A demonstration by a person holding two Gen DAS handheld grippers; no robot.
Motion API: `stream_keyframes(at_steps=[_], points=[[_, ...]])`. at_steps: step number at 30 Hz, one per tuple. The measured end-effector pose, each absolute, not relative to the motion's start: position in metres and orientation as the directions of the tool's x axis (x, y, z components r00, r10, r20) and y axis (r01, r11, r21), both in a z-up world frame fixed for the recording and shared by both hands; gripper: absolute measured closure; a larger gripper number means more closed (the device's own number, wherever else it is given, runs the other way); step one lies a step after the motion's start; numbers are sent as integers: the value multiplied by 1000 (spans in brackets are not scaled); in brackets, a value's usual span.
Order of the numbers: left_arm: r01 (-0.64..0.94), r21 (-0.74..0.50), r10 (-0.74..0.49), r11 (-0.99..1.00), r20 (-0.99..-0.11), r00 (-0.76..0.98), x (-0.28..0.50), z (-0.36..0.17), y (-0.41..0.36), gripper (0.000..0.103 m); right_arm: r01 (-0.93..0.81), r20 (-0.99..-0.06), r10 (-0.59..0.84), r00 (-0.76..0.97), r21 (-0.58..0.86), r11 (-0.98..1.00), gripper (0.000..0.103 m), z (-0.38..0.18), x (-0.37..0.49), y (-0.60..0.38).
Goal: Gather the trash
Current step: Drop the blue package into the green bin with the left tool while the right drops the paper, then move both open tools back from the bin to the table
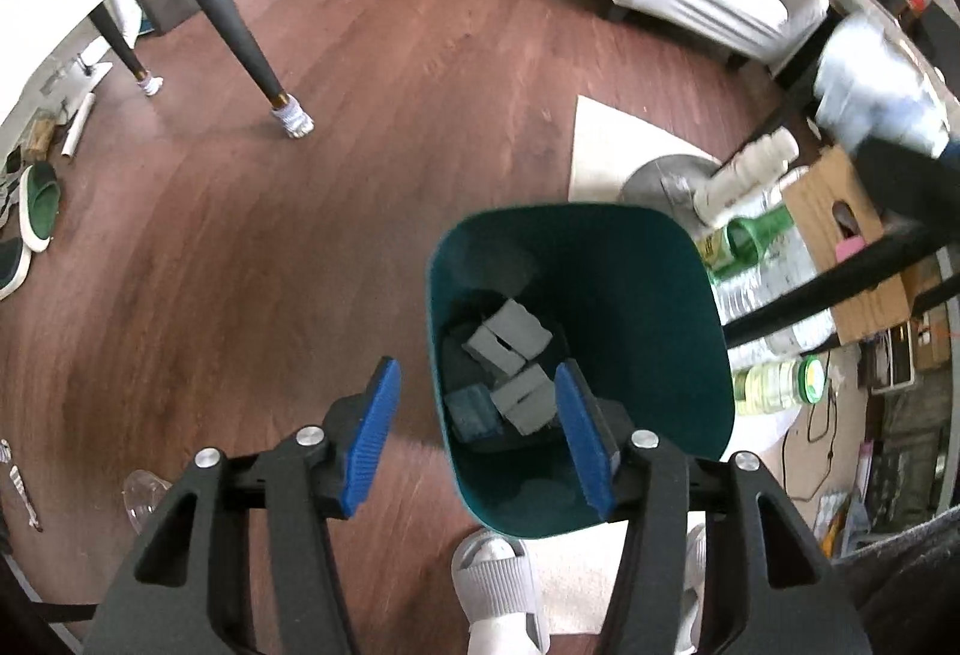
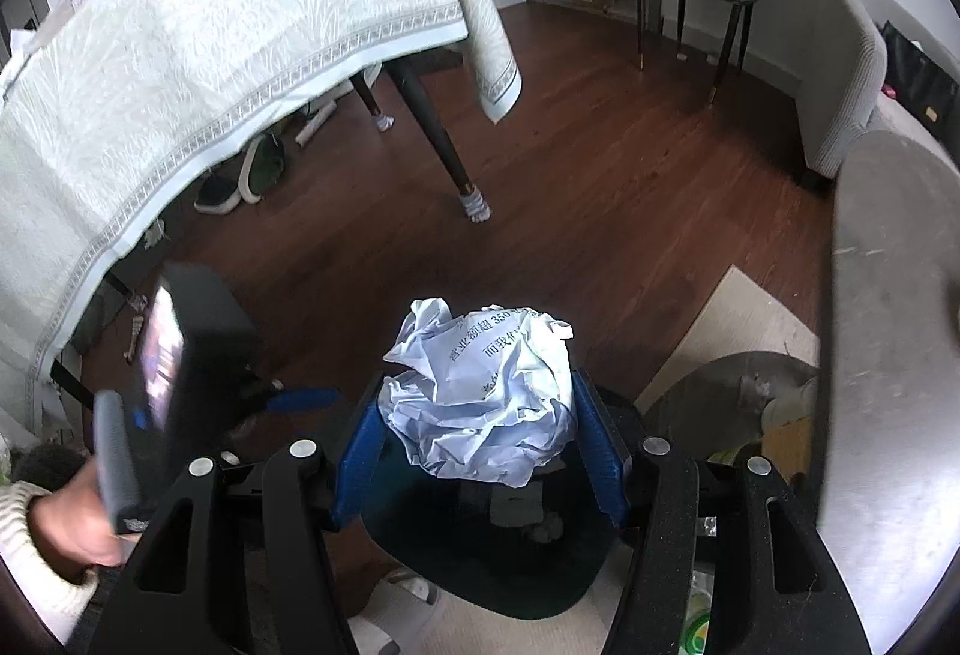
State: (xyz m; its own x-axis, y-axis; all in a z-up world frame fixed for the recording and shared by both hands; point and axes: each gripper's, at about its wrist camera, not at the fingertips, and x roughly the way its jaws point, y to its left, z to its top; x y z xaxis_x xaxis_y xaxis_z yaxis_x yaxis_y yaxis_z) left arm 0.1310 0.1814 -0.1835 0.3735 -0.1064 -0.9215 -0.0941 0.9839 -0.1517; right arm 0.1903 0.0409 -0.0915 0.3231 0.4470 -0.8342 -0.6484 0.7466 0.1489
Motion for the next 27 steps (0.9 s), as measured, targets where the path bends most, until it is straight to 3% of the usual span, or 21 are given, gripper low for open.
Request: stream_keyframes(at_steps=[20,27], points=[[-179,-214,-57,960,-780,623,112,-101,214,63,-685,-931,307,199,92,723,42,-176,176,73],[-130,-253,-91,959,-705,703,112,-60,201,63,-683,-953,235,191,42,729,24,-203,174,64]])
